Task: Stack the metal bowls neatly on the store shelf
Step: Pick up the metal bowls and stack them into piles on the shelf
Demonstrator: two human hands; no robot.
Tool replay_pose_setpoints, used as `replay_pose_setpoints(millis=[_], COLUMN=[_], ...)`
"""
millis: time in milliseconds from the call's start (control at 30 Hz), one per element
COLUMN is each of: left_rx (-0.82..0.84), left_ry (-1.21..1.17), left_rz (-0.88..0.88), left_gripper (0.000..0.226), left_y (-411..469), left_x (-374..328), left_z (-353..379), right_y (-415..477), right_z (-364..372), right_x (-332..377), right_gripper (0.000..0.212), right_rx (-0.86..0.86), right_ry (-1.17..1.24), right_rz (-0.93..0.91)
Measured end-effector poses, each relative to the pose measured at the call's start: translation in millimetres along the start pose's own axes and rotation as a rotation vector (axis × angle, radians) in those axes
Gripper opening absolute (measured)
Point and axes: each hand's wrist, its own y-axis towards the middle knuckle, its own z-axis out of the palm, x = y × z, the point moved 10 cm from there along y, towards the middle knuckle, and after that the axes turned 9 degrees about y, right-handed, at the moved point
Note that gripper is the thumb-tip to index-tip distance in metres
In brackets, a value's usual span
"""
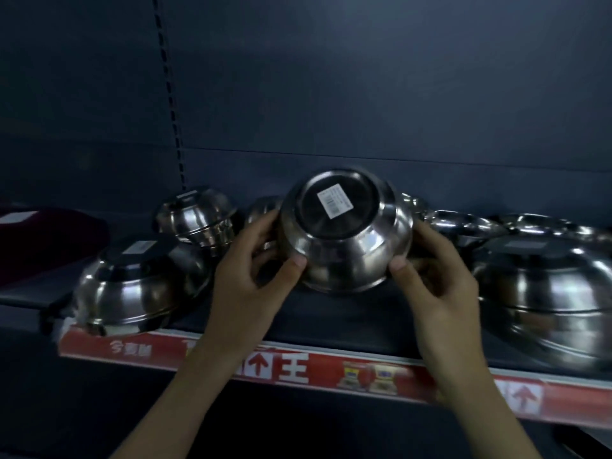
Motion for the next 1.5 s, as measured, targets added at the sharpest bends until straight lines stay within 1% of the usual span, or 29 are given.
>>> replay_pose_setpoints(millis=[167,300,400,467,600,667,767,867,967,1033,1267,1367,1500], left_rx=[0.032,-0.026,-0.038,-0.033,0.032,0.093,0.195,0.205,0.231,0.257,0.339,0.351,0.356], left_ry=[-0.100,-0.227,-0.282,-0.311,-0.313,-0.284,-0.193,-0.158,-0.144,-0.159,-0.257,-0.317,-0.358], left_rz=[-0.013,-0.092,-0.122,-0.130,-0.150,-0.139,-0.108,-0.089,-0.046,-0.039,-0.095,-0.122,-0.115], left_gripper=[0.060,0.058,0.053,0.057,0.080,0.086,0.087,0.087,0.080,0.078,0.072,0.075,0.080], left_y=[-0.3,3.4,5.6,6.9,6.6,6.4,6.8,5.0,3.0,3.1,2.2,2.4,1.9], left_x=[9.4,27.8,37.6,41.7,46.9,45.7,41.2,39.7,31.7,29.2,34.9,35.3,34.9], left_z=[6.1,-2.1,-4.9,-4.7,3.5,8.3,17.5,20.7,24.2,25.0,30.6,30.8,31.8], right_y=[-0.9,0.9,1.7,1.7,0.7,0.1,1.1,2.9,3.1,3.3,3.6,3.5,2.6], right_z=[-5.7,-2.1,-2.4,-3.1,-2.0,-1.5,-2.8,-2.6,-4.4,-4.7,-3.0,-0.9,4.2], right_x=[-12.0,-15.4,-19.5,-20.9,-23.4,-26.0,-30.7,-33.2,-33.0,-34.5,-37.5,-36.5,-34.9], right_gripper=[0.057,0.063,0.062,0.060,0.056,0.058,0.065,0.075,0.081,0.081,0.084,0.086,0.084], right_rx=[0.031,0.065,0.056,0.048,0.082,0.097,0.095,0.101,0.100,0.109,0.143,0.166,0.232], right_ry=[0.087,0.032,0.033,0.038,0.029,0.025,0.039,0.048,0.011,-0.014,-0.082,-0.096,-0.075], right_rz=[0.044,0.040,0.049,0.044,0.046,0.058,0.091,0.098,0.094,0.095,0.121,0.116,0.121])
